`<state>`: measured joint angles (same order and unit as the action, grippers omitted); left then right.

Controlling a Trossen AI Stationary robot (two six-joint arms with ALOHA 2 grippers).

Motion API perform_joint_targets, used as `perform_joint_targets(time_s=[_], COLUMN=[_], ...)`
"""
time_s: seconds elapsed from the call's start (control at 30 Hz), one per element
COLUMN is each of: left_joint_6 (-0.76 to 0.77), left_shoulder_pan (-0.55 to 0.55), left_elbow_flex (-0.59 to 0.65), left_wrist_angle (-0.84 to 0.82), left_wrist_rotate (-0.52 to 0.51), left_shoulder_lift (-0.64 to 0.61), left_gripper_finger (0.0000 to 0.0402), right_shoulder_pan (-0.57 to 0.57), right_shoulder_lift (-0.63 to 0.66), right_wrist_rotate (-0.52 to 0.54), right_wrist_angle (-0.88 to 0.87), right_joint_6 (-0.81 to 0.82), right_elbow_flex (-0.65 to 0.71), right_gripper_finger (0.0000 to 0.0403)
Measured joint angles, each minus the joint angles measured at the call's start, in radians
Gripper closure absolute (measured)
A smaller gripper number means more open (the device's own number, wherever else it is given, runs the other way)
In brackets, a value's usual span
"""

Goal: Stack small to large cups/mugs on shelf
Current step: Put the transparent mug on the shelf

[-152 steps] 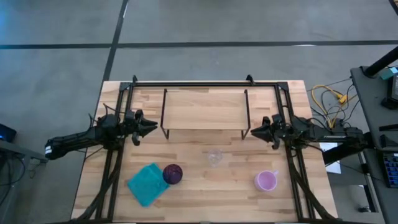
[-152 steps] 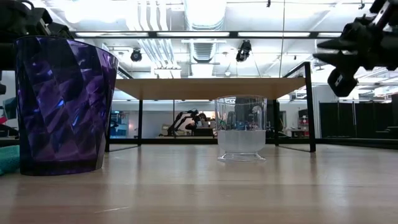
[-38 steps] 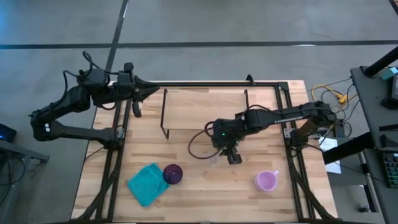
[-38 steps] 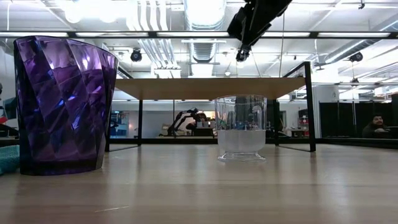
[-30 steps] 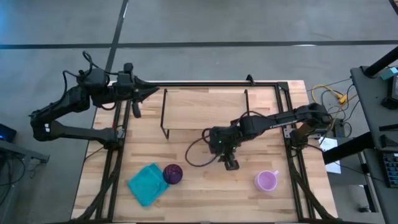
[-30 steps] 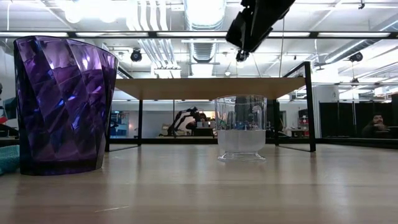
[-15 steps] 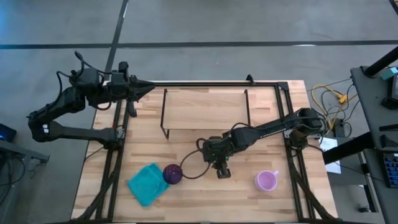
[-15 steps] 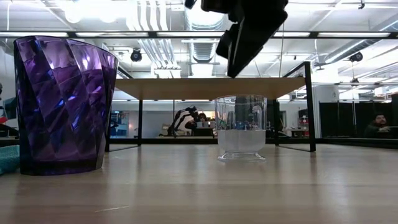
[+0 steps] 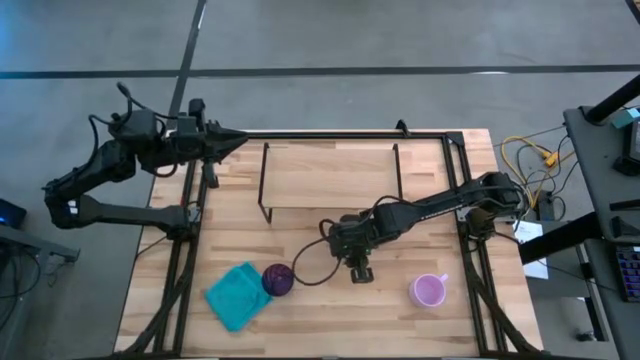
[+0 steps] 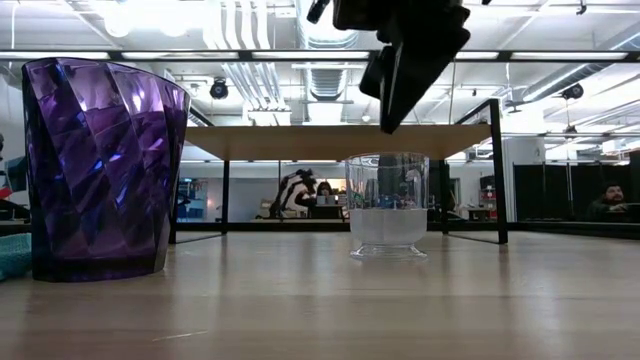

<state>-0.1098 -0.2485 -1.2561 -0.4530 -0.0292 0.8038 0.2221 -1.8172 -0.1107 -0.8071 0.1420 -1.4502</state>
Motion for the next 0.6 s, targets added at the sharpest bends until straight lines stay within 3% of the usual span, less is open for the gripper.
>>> perform_joint_targets(time_s=[0.6], left_joint_6=[0.000], left_shoulder_pan=[0.000], left_elbow_flex=[-0.001], left_wrist_angle=[0.010], left_wrist_rotate=[0.000], left_shoulder_lift=[0.037], left_gripper_finger=[0.0366], right_shoulder_pan=[0.000], right_shoulder_lift=[0.000], right_wrist_rotate=[0.010], right_wrist_angle=[0.028], right_joint_6=[0.068], right_elbow_flex=[0.034], right_gripper_finger=[0.0293])
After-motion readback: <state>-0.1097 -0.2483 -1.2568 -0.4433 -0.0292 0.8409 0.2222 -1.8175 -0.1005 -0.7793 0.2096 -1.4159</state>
